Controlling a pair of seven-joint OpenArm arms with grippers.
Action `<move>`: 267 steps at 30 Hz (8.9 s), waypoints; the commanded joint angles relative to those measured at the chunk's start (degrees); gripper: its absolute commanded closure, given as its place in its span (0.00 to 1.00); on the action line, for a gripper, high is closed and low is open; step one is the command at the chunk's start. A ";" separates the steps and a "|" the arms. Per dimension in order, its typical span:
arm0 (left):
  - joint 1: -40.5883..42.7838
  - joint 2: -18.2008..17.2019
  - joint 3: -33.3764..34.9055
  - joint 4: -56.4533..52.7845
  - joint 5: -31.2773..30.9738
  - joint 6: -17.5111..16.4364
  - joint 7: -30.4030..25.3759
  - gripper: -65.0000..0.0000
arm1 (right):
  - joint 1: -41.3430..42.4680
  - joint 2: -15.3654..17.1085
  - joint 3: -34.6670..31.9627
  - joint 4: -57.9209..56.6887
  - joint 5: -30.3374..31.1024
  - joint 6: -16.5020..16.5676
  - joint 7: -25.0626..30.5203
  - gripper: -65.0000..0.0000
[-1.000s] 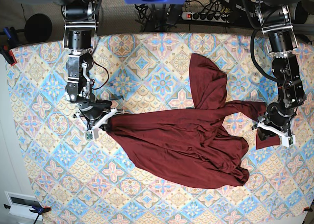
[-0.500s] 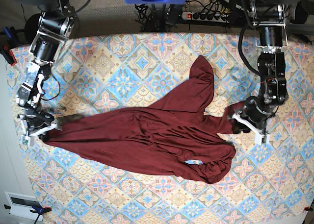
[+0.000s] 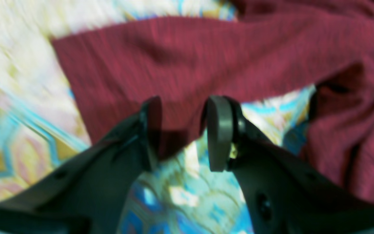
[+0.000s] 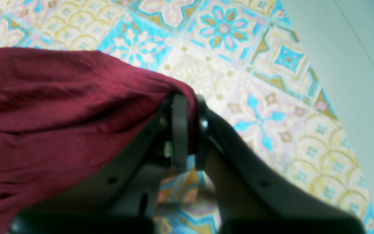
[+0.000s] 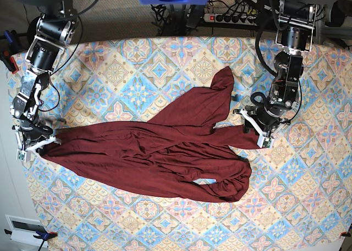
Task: Layout the t-shirt on the table in an organized manner, then fold the t-shirt properly
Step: 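Release with the left gripper and regrasp the shirt hem further along, then drag the hem with the left gripper away from the right gripper, stretching the shirt, then release and reach the left gripper to the sleeve near the collar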
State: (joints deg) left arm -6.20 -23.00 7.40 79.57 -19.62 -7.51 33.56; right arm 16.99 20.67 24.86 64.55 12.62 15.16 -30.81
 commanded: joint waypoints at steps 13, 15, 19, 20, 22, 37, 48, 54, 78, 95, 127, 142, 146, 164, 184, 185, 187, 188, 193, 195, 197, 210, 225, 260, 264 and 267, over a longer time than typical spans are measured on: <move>-1.41 3.88 0.47 -16.58 15.70 -0.36 -9.61 0.77 | -2.80 1.18 0.06 6.17 0.52 0.09 1.14 1.00; -0.97 3.97 1.26 -15.09 13.95 -1.33 -9.43 0.97 | -3.59 1.18 0.06 6.26 0.52 0.09 1.14 1.00; 3.69 3.00 1.17 -3.75 11.57 -2.65 -5.74 0.99 | -4.20 1.18 0.06 6.26 0.52 0.18 1.14 1.00; 5.63 1.95 1.17 0.47 11.13 -3.79 -4.68 1.00 | -4.55 1.18 0.06 6.26 0.52 0.18 1.22 1.00; 9.05 0.37 0.91 9.18 9.20 -6.60 -2.84 1.00 | -5.26 1.18 0.06 6.26 0.52 0.18 1.22 1.00; 22.86 -4.38 1.35 38.01 -22.27 -16.45 12.64 1.00 | -5.17 1.18 0.06 5.91 0.52 0.18 1.22 1.00; 17.41 -4.56 14.71 35.29 -12.43 -16.62 21.69 1.00 | -5.35 1.18 0.15 6.08 0.52 0.18 1.05 1.00; 16.00 -5.00 9.17 34.85 -6.71 -16.54 22.31 0.94 | -5.35 1.18 0.15 6.17 0.52 0.18 0.96 1.00; -11.25 5.20 -7.97 -2.43 3.57 -16.27 7.80 0.51 | -5.35 1.18 0.06 6.08 0.52 0.18 1.14 1.00; -31.74 16.98 -2.52 -41.90 15.09 -3.35 -15.67 0.78 | -7.28 1.09 0.06 6.17 0.52 0.18 1.14 1.00; -39.39 4.41 -2.96 -33.90 14.03 -2.38 -1.78 0.63 | -3.68 1.18 4.98 5.56 -16.71 -0.08 1.22 1.00; -7.91 2.65 -2.96 6.28 2.25 -2.12 12.81 0.50 | -4.03 -0.14 4.90 6.17 -16.89 -0.08 1.14 1.00; -9.50 6.26 -2.52 -1.46 2.25 -2.12 9.38 0.50 | -4.03 -1.02 4.90 7.93 -16.89 -0.08 1.05 1.00; -9.67 -5.44 9.17 8.91 13.51 -2.38 0.77 1.00 | -4.03 -2.25 5.16 10.04 -16.89 -0.08 1.14 1.00; 19.43 -30.58 -9.90 29.75 13.42 -2.65 0.50 1.00 | -8.60 -2.25 4.90 10.48 -16.97 0.01 0.79 1.00; 19.52 -30.40 -10.78 28.96 13.42 -2.65 0.50 1.00 | -8.86 -2.25 4.90 10.57 -16.97 0.09 0.96 1.00; 19.16 -28.82 -12.28 26.94 13.33 -2.65 0.33 1.00 | -8.95 -2.25 4.81 10.57 -16.97 0.09 1.05 1.00; 19.08 -27.85 -13.42 25.97 13.42 -2.65 -0.64 1.00 | -8.86 -2.25 4.81 10.39 -16.97 0.18 1.14 1.00; 18.02 -23.55 -14.48 18.58 15.26 -2.65 -6.18 1.00 | -8.51 -2.25 -0.82 10.39 -16.97 0.18 1.22 1.00; 17.32 -22.31 -13.33 15.59 16.50 -2.65 -7.23 1.00 | -7.54 -1.90 -2.31 9.69 -16.97 0.18 1.31 0.98; 15.73 -21.70 -9.90 12.87 17.99 -2.65 -7.50 1.00 | -4.73 -1.46 -3.19 8.81 -16.97 0.18 1.31 0.92; 22.06 -21.79 -5.86 9.35 20.63 -2.38 -7.23 0.78 | 1.16 -0.14 -3.46 3.36 -17.06 0.01 0.96 0.83; 32.61 -18.45 -23.00 29.84 -3.02 -2.56 0.24 0.68 | -1.39 -0.14 -3.46 3.45 -17.06 0.01 1.05 0.83; 11.60 4.94 10.93 19.90 9.29 -4.40 15.54 0.56 | -1.57 -0.14 -3.54 3.53 -17.06 0.01 1.22 0.83; 11.08 7.22 13.48 18.06 12.01 -4.84 15.98 0.56 | -1.57 -0.14 -3.54 5.29 -17.06 0.01 1.22 0.83; 11.16 4.06 19.02 20.25 11.75 -5.02 15.98 0.68 | -1.57 -0.14 -3.46 5.91 -17.06 0.01 1.14 0.83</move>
State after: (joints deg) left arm 4.97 -18.48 26.74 99.02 -7.75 -12.19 48.71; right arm 14.15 19.27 21.10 69.45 -4.51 15.62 -30.57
